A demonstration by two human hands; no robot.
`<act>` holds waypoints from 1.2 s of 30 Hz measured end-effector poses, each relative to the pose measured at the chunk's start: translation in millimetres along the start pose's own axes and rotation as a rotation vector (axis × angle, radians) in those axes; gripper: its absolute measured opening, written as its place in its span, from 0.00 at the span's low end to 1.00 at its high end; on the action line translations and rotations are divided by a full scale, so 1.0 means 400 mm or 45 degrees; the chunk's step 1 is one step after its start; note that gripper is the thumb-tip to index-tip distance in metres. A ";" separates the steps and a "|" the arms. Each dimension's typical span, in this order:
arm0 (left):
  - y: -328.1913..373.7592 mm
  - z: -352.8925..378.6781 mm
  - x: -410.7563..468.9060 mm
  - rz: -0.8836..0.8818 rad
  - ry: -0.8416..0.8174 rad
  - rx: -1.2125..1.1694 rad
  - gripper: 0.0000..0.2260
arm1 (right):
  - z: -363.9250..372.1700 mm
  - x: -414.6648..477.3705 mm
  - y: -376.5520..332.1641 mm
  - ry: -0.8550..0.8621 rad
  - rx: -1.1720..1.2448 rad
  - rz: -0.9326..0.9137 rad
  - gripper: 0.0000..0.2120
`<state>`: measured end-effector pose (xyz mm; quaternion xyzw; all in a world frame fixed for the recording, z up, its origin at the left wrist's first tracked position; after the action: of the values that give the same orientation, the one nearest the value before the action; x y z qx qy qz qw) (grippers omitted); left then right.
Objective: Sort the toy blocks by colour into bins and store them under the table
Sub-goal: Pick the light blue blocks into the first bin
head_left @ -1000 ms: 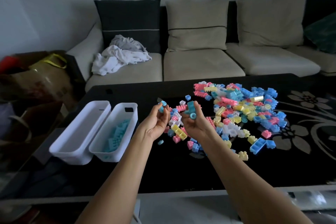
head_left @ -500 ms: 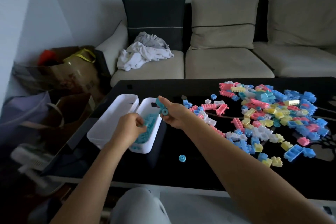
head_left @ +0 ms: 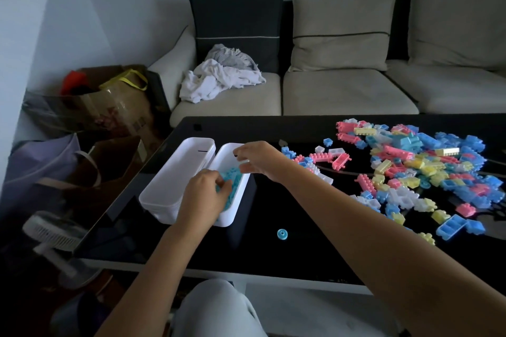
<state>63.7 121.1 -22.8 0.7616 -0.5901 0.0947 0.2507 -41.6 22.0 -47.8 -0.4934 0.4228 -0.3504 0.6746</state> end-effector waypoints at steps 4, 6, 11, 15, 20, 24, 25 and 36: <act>0.142 0.060 -0.062 0.280 -0.355 -0.225 0.07 | -0.063 -0.033 -0.027 -0.018 -0.309 -0.063 0.08; 0.198 0.143 -0.119 0.451 -0.708 -0.137 0.13 | -0.105 -0.055 -0.004 -0.046 -0.515 0.027 0.05; 0.238 0.229 -0.160 0.587 -0.934 -0.111 0.11 | -0.177 -0.106 0.082 -0.266 -1.188 0.140 0.10; 0.231 0.235 -0.151 0.514 -0.998 -0.177 0.08 | -0.187 -0.139 0.119 -0.466 -1.277 0.125 0.09; 0.173 0.095 -0.012 0.288 -0.449 -0.338 0.05 | -0.209 -0.151 0.128 -0.527 -1.264 0.029 0.10; 0.072 0.001 0.096 0.017 0.030 -0.281 0.07 | -0.216 -0.162 0.136 -0.548 -1.232 0.010 0.11; 0.055 0.010 0.113 -0.018 0.007 -0.223 0.09 | -0.216 -0.163 0.136 -0.547 -1.229 0.008 0.11; 0.154 0.087 0.136 -0.006 -0.185 -0.325 0.03 | -0.306 -0.187 0.078 -0.399 -1.112 -0.120 0.08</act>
<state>15.6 46.7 -11.9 0.7297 -0.6122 -0.0370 0.3023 -181.6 51.5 -80.1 -0.7969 0.4009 -0.0910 0.4427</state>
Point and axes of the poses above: each hand's wrist, its own x-axis towards the middle knuckle, its own z-axis out of the palm, y = z × x, the point moved 9 cm from there along x, towards the middle knuckle, and after that the axes turned 14 degrees about x, right-handed, at the moved point
